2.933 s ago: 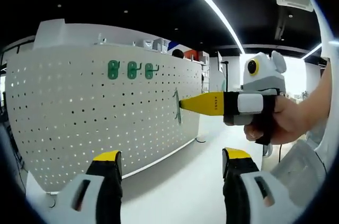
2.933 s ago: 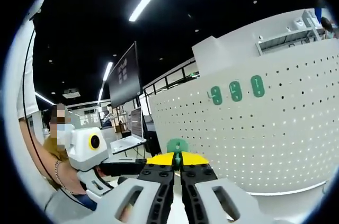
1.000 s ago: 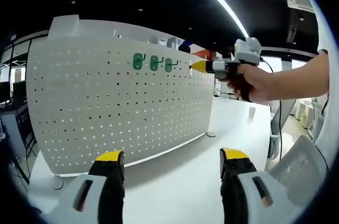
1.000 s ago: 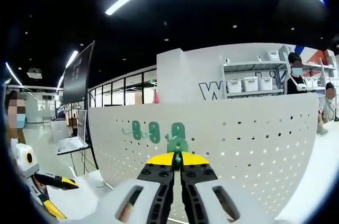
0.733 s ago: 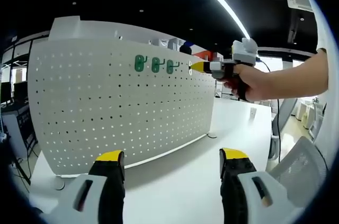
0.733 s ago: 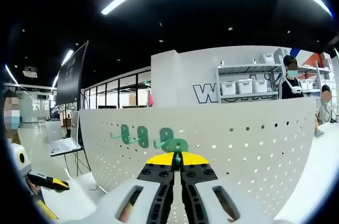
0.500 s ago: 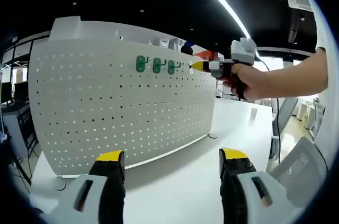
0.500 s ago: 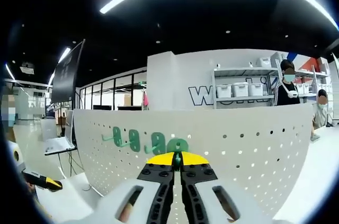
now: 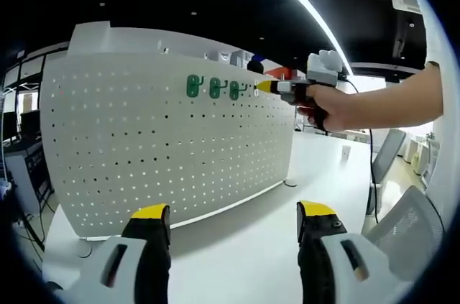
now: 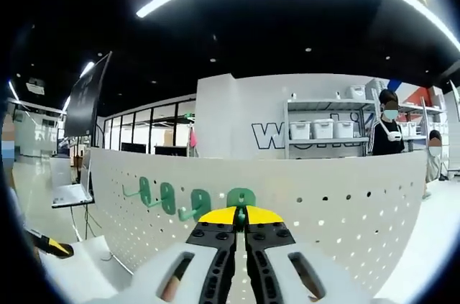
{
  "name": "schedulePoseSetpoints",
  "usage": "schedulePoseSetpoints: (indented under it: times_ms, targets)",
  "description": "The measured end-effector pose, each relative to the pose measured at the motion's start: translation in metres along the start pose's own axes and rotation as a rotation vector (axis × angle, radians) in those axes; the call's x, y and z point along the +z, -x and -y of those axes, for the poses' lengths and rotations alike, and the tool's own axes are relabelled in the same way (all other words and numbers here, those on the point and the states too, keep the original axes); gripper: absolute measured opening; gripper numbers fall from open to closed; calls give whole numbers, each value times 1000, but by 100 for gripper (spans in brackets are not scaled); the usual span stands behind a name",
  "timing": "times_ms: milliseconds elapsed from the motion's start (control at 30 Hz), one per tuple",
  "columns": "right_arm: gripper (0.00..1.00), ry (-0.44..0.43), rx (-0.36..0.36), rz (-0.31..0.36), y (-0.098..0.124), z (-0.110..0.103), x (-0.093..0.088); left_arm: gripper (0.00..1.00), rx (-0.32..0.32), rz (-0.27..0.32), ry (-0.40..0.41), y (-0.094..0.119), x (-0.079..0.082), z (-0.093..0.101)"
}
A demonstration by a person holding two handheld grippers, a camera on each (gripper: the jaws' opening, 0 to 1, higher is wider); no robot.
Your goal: Insert the hook assembly into the mounting plate slot until the hook locks in place.
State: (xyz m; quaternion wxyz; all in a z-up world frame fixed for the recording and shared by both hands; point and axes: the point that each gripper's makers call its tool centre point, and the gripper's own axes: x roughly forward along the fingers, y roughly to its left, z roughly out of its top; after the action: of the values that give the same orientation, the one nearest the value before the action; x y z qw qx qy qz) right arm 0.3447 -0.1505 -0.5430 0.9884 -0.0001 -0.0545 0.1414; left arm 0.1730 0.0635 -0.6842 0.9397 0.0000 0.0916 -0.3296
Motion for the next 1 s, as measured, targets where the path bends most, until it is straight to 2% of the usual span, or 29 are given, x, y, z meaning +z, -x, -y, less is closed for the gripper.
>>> schedulePoseSetpoints:
  times_ms: [467, 767, 1000]
  targets:
    - [0, 10, -1, 7, -10, 4, -1, 73, 12, -10, 5, 2, -2, -4]
    - [0, -3, -3, -9, -12, 4, -9, 72, 24, -18, 11, 4, -4, -7]
    - [0, 12, -22, 13, -13, 4, -9, 71, 23, -24, 6, 5, -5, -8]
